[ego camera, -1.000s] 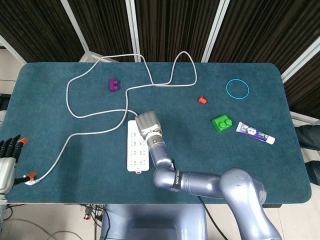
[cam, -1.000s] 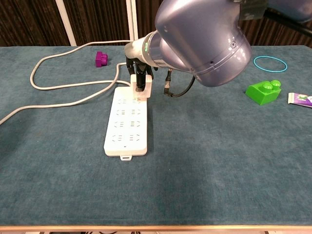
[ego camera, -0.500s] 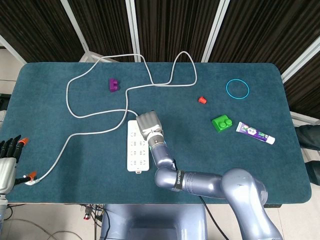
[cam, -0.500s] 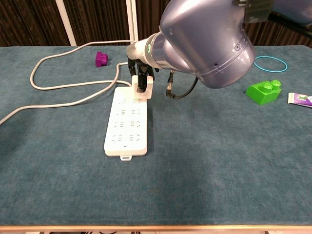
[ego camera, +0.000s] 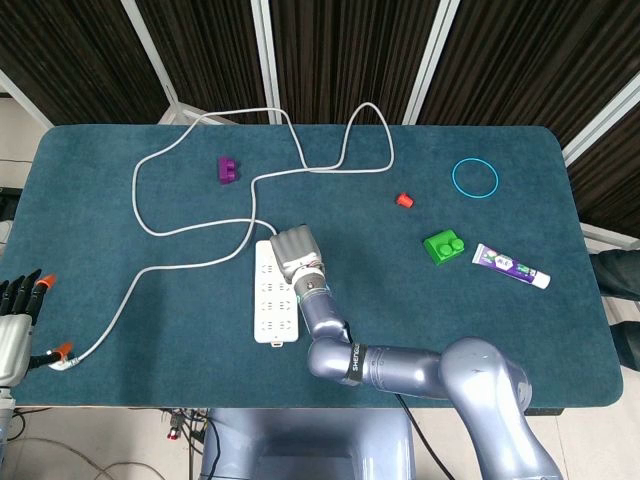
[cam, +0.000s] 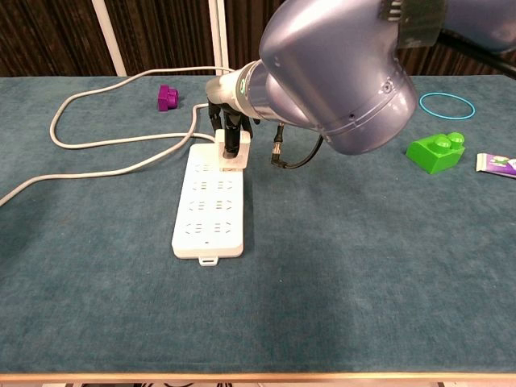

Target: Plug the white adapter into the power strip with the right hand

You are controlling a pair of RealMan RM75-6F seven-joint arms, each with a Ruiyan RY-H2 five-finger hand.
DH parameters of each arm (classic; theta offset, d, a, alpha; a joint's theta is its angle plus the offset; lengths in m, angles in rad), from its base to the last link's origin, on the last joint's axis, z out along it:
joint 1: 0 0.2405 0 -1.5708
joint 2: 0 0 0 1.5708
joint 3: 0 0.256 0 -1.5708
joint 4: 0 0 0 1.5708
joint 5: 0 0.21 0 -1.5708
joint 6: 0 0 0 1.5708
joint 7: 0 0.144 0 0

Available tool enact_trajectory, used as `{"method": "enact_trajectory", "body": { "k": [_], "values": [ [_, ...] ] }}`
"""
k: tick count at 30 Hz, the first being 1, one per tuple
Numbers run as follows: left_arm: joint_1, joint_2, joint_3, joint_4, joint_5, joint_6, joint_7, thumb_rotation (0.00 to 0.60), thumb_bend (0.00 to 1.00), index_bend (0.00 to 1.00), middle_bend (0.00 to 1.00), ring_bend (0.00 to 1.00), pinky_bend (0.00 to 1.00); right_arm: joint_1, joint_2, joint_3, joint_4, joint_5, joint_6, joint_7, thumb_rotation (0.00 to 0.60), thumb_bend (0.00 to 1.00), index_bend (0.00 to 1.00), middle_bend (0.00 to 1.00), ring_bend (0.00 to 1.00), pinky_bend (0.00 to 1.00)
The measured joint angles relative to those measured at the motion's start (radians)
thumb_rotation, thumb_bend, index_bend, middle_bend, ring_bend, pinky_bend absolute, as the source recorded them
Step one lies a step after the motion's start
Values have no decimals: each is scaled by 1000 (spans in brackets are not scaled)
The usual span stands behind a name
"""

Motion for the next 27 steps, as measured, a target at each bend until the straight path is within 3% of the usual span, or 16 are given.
{"method": "enact_trajectory", "body": {
  "k": [27],
  "values": [
    [-1, -1, -2, 1, -8, 0, 3, 600, 100, 120, 0, 0, 0, -2, -33, 9, 50, -2, -17, -12, 600, 550, 707, 576, 475, 290]
  ]
}}
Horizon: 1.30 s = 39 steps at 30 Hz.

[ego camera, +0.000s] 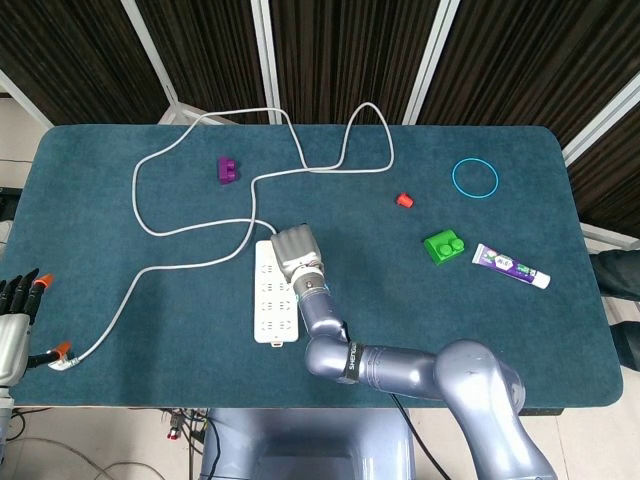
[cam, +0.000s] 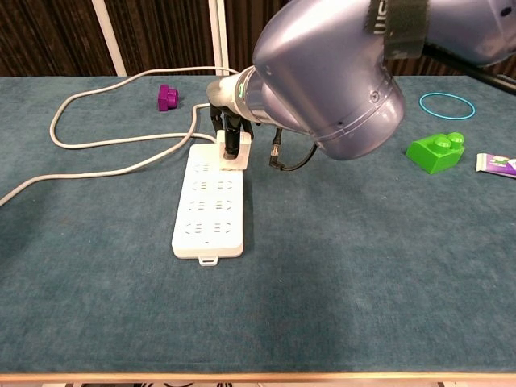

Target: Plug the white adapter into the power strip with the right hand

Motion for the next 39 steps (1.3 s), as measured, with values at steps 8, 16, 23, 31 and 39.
{"method": "enact_trajectory", "body": {
  "k": [8, 16, 23, 31, 39],
  "values": [
    [1, 2, 0, -1, 0, 1, -3, 600, 100, 120, 0, 0, 0, 3, -20, 2, 15, -20, -2, 6, 600, 551, 709, 576, 475, 290],
    [-1, 4, 0, 0, -2, -5, -10, 600, 99, 120, 0, 0, 0, 15, -46, 9, 35, -33, 3, 0, 600, 551, 714, 576, 475, 290],
    [-1, 8, -1, -1, -3, -5, -18, 600, 99, 120, 0, 0, 0, 19, -67, 12, 52, -37, 2, -5, 600, 551, 722, 577, 475, 290],
    [-1, 11, 1, -1, -1, -6, -20, 600, 99, 120, 0, 0, 0, 19, -93, 15, 75, -51, -1, -7, 600, 551, 743, 590, 478, 290],
    [-1, 11, -1, -1, -4, -5, -21, 600, 99, 120, 0, 0, 0, 9, -107, 26, 93, -67, -15, 11, 600, 551, 806, 647, 515, 290]
  ]
}}
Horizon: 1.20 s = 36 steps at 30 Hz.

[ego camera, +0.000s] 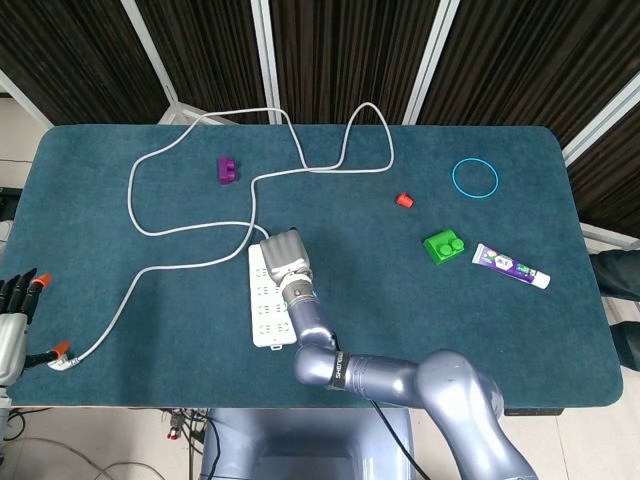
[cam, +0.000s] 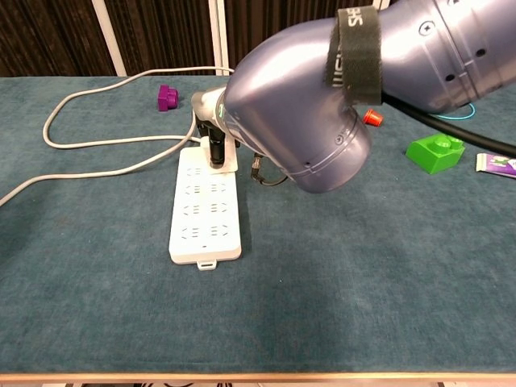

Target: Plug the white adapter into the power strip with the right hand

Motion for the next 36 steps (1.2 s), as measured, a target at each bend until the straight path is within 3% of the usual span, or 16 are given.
{"method": "enact_trajectory", "body": {
  "k": [11, 36],
  "values": [
    [-1, -1, 1, -1, -2, -3, 6, 600, 100, 119, 0, 0, 0, -21, -10, 10, 6, -44, -21, 49, 600, 551, 898, 713, 563, 320],
    [0, -4, 3, -3, -3, 0, 19, 600, 100, 120, 0, 0, 0, -67, -17, 4, 33, -64, -50, 78, 600, 551, 948, 741, 587, 340]
  ]
}}
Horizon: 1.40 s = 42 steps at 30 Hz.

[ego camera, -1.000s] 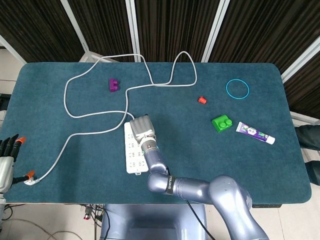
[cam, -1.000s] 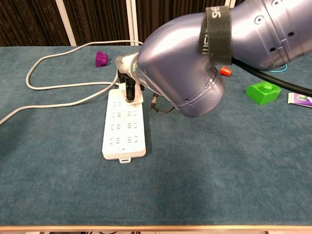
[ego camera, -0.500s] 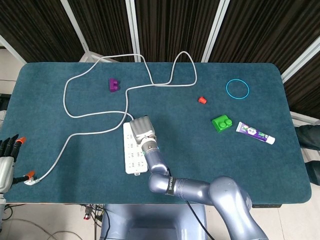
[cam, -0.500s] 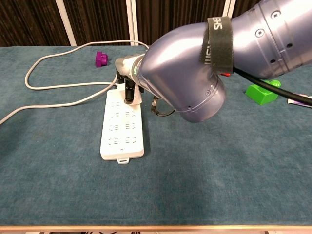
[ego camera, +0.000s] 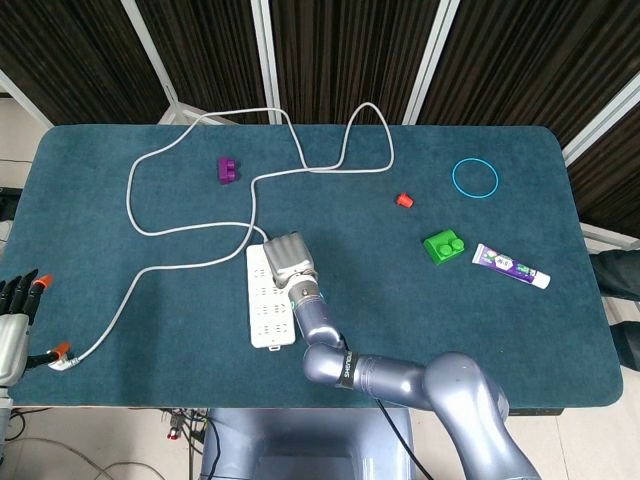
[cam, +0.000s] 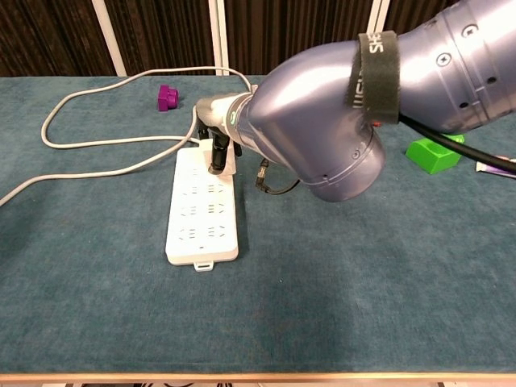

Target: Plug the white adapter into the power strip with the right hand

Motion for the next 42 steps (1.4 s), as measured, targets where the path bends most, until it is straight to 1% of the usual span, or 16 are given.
{"method": "enact_trajectory", "body": {
  "k": [16, 19, 20, 22, 24, 25, 27, 30, 33, 36, 39, 42],
  "values": [
    [1, 0, -1, -2, -1, 4, 1, 600, 100, 120, 0, 0, 0, -14, -2, -5, -3, -33, -7, 30, 600, 550, 953, 743, 589, 340],
    [1, 0, -1, -2, -2, 3, 0, 600, 100, 120, 0, 0, 0, -15, 0, -4, -8, -44, 3, 34, 600, 551, 909, 736, 557, 340],
    [1, 0, -1, -2, -2, 3, 0, 600, 99, 120, 0, 0, 0, -15, 1, -4, -10, -47, 8, 35, 600, 550, 875, 715, 533, 340],
    [1, 1, -1, -2, -1, 3, 0, 600, 99, 120, 0, 0, 0, -15, 3, -6, -17, -50, 14, 32, 600, 551, 791, 628, 491, 340],
    [1, 1, -1, -2, -2, 3, -1, 600, 99, 120, 0, 0, 0, -15, 5, -8, -21, -47, 19, 25, 600, 549, 637, 490, 428, 327],
    [1, 1, -1, -2, -2, 3, -1, 600, 100, 120, 0, 0, 0, -15, 5, -9, -24, -44, 21, 20, 600, 540, 578, 447, 401, 318],
    [2, 1, -2, -2, -3, 3, -1, 600, 100, 120, 0, 0, 0, -14, 8, -11, -30, -29, 24, 6, 600, 485, 412, 336, 312, 279],
    [2, 1, -3, -2, -5, 4, -1, 600, 100, 120, 0, 0, 0, -11, 14, -14, -43, 2, 26, -21, 600, 398, 258, 220, 196, 218],
    [2, 2, -4, -3, -7, 4, -1, 600, 100, 120, 0, 0, 0, -4, 29, -17, -69, 51, 30, -65, 600, 344, 153, 126, 110, 149],
    [3, 2, -5, -4, -10, 6, -1, 600, 100, 120, 0, 0, 0, 2, 45, -13, -99, 75, 40, -82, 600, 317, 84, 67, 62, 106],
    [4, 3, -5, -4, -10, 7, -1, 600, 100, 120, 0, 0, 0, 5, 62, 0, -128, 80, 60, -81, 600, 309, 55, 41, 40, 89],
    [4, 3, -5, -5, -11, 6, 1, 600, 99, 120, 0, 0, 0, 4, 83, 10, -158, 87, 73, -79, 600, 309, 52, 37, 36, 87]
  ]
}}
